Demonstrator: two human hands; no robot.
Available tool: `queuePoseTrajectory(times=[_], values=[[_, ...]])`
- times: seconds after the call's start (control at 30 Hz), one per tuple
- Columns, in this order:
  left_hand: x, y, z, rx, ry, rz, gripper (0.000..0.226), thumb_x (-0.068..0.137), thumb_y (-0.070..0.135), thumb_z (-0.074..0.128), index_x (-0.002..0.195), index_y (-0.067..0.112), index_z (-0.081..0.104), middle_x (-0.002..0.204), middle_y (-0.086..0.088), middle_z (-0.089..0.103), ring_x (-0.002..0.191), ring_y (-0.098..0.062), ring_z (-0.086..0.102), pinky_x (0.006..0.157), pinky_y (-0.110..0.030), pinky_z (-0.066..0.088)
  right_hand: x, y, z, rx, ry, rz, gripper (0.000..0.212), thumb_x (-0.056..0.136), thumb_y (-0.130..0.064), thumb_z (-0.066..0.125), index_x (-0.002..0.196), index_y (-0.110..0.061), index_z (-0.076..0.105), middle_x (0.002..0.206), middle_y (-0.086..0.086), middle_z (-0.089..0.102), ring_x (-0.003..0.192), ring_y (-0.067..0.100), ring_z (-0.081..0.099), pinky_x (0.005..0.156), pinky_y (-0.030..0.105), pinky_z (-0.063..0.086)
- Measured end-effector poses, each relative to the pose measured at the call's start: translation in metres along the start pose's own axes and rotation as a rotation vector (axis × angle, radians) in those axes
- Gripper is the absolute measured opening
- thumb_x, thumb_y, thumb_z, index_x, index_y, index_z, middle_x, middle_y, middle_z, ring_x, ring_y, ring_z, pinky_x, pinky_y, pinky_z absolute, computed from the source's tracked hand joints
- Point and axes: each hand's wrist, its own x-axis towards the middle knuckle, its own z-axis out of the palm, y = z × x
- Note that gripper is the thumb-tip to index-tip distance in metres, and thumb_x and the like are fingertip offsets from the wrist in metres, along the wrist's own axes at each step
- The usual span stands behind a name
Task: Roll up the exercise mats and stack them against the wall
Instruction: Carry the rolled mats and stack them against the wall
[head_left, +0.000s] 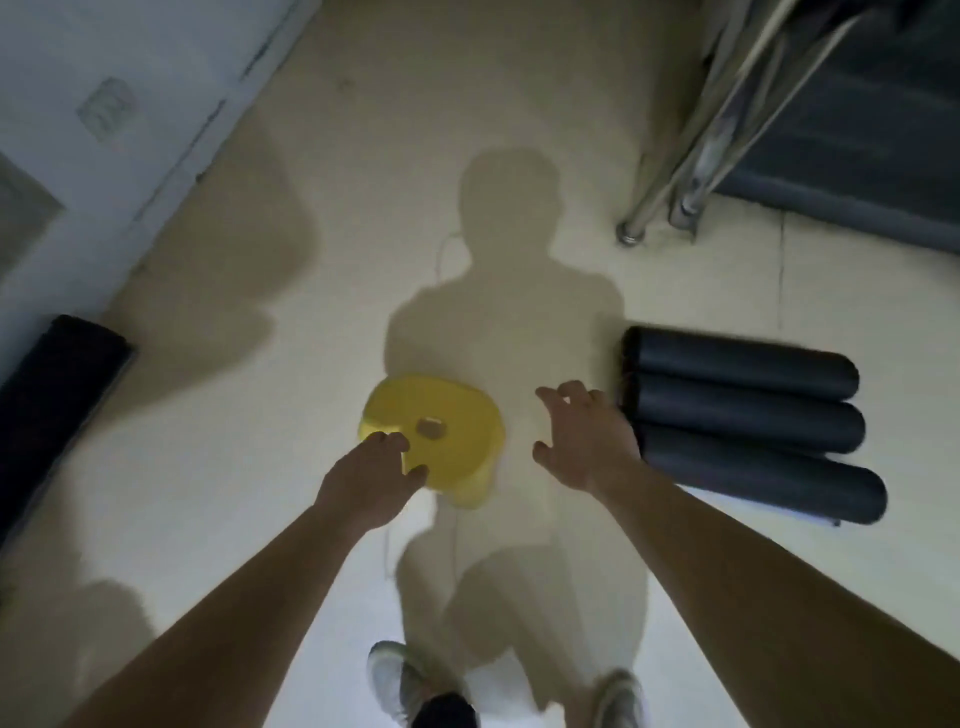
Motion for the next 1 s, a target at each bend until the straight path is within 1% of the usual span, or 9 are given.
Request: queuePoseTrajectory(times=[0.13, 0.27, 0.37, 0.5, 0.63, 0.73, 0.87, 0.93, 1.0], values=[[0.001, 0.138, 0.062, 0.100, -0.062, 0.120, 0.054, 0.101, 0.047, 0.051, 0.148, 0.020, 0.046, 0.149, -0.004, 0.047, 0.136, -0.024, 0.049, 0.102, -0.039, 0.047, -0.048, 0.147, 0.026, 0.148, 0.013, 0.168, 0.068, 0.094, -0.044, 0.061, 0.153, -0.025, 0.033, 0.149, 0.005, 0.039, 0.133, 0.030, 0.043, 0.106, 0.046, 0.044], [-0.010, 0.270, 0.133, 0.153, -0.099, 0.160, 0.051, 0.101, 0.045, 0.051, 0.146, 0.020, 0.048, 0.146, -0.003, 0.050, 0.137, -0.021, 0.045, 0.109, -0.039, 0.040, -0.105, 0.294, 0.058, 0.250, 0.019, 0.302, 0.069, 0.094, -0.041, 0.064, 0.153, -0.023, 0.034, 0.148, 0.006, 0.041, 0.133, 0.030, 0.044, 0.105, 0.045, 0.045], [-0.009, 0.355, 0.187, 0.160, -0.115, 0.207, 0.052, 0.101, 0.047, 0.053, 0.145, 0.020, 0.049, 0.140, -0.002, 0.055, 0.131, -0.023, 0.050, 0.105, -0.036, 0.040, -0.140, 0.392, 0.084, 0.294, 0.016, 0.402, 0.071, 0.094, -0.041, 0.065, 0.153, -0.022, 0.032, 0.150, 0.007, 0.040, 0.135, 0.030, 0.043, 0.104, 0.045, 0.046], [0.008, 0.443, 0.253, 0.169, -0.173, 0.279, 0.056, 0.100, 0.046, 0.056, 0.147, 0.017, 0.047, 0.147, -0.003, 0.052, 0.133, -0.024, 0.051, 0.106, -0.037, 0.043, -0.161, 0.498, 0.126, 0.386, -0.011, 0.566, 0.073, 0.094, -0.042, 0.066, 0.154, -0.022, 0.030, 0.153, 0.008, 0.038, 0.134, 0.032, 0.044, 0.101, 0.047, 0.046], [0.043, 0.503, 0.305, 0.204, -0.223, 0.285, 0.061, 0.097, 0.047, 0.059, 0.147, 0.016, 0.045, 0.149, -0.005, 0.051, 0.132, -0.028, 0.053, 0.106, -0.043, 0.045, -0.154, 0.577, 0.163, 0.479, -0.077, 0.692, 0.077, 0.095, -0.041, 0.064, 0.158, -0.020, 0.026, 0.153, 0.011, 0.038, 0.136, 0.034, 0.042, 0.101, 0.046, 0.046], [0.079, 0.533, 0.331, 0.212, -0.250, 0.255, 0.059, 0.098, 0.047, 0.059, 0.147, 0.016, 0.046, 0.147, -0.006, 0.053, 0.130, -0.030, 0.054, 0.104, -0.044, 0.047, -0.125, 0.622, 0.187, 0.538, -0.112, 0.747, 0.074, 0.095, -0.040, 0.064, 0.157, -0.019, 0.029, 0.151, 0.011, 0.039, 0.135, 0.035, 0.045, 0.101, 0.046, 0.046], [0.145, 0.556, 0.365, 0.176, -0.270, 0.152, 0.058, 0.092, 0.053, 0.058, 0.137, 0.017, 0.052, 0.137, -0.003, 0.059, 0.121, -0.028, 0.058, 0.100, -0.044, 0.050, -0.068, 0.679, 0.222, 0.582, -0.141, 0.731, 0.074, 0.095, -0.040, 0.064, 0.156, -0.017, 0.027, 0.152, 0.013, 0.039, 0.135, 0.036, 0.047, 0.102, 0.047, 0.045], [0.185, 0.551, 0.391, 0.139, -0.229, 0.085, 0.067, 0.083, 0.064, 0.052, 0.130, 0.016, 0.055, 0.130, -0.005, 0.062, 0.114, -0.030, 0.061, 0.093, -0.043, 0.052, -0.036, 0.707, 0.246, 0.575, -0.130, 0.701, 0.075, 0.096, -0.041, 0.064, 0.157, -0.017, 0.026, 0.155, 0.014, 0.037, 0.136, 0.038, 0.046, 0.104, 0.048, 0.044], [0.216, 0.544, 0.419, 0.112, -0.161, 0.008, 0.078, 0.081, 0.070, 0.049, 0.136, 0.015, 0.050, 0.134, -0.012, 0.058, 0.118, -0.034, 0.057, 0.092, -0.046, 0.052, -0.005, 0.734, 0.275, 0.569, -0.115, 0.697, 0.075, 0.097, -0.044, 0.063, 0.156, -0.015, 0.027, 0.155, 0.016, 0.036, 0.135, 0.040, 0.046, 0.105, 0.049, 0.044]])
